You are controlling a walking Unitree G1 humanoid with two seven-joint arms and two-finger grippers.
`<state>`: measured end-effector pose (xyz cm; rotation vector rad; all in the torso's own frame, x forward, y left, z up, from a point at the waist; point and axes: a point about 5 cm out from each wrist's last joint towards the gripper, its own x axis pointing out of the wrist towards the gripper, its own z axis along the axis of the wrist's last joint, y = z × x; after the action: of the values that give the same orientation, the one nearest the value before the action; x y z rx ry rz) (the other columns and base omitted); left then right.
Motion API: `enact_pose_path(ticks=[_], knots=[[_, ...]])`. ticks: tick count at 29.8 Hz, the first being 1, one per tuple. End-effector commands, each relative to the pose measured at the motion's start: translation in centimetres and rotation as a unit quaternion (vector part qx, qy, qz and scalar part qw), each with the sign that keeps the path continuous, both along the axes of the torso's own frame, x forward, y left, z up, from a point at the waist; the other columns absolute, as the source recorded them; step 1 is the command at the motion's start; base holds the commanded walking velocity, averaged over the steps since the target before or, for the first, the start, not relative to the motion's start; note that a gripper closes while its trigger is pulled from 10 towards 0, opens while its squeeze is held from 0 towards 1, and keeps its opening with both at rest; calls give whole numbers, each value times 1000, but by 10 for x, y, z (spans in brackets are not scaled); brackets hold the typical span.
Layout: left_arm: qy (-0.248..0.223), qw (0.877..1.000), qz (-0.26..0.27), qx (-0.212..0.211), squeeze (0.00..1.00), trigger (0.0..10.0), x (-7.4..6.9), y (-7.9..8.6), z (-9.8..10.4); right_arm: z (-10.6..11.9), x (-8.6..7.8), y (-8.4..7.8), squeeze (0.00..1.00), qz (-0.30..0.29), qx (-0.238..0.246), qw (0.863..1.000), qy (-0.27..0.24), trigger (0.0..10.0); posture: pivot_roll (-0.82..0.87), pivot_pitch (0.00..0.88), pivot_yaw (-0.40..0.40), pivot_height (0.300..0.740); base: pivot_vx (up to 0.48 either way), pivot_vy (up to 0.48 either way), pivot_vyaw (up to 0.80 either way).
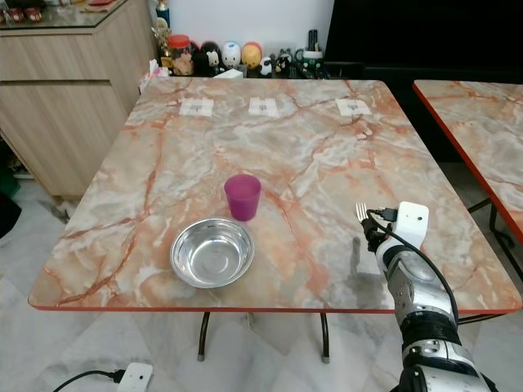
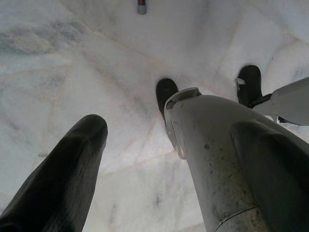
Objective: Setting the table
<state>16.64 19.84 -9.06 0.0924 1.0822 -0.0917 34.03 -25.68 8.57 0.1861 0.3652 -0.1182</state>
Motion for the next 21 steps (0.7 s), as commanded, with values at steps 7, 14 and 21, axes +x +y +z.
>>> enact_pose_path(ticks=[7,14,21], knots=[[12,1000,-5,4,0,10000,-6,2,-2,2,7,2,0,27,3,1000,12,10000,62,80,-25,740,0,0,0],[13,1000,-5,5,0,10000,-7,2,-3,-1,6,1,0,20,4,1000,22,10000,67,76,-26,740,0,0,0],[14,1000,-4,7,0,10000,-8,3,-3,-6,4,2,0,18,8,999,26,0,73,74,-26,740,0,0,0]])
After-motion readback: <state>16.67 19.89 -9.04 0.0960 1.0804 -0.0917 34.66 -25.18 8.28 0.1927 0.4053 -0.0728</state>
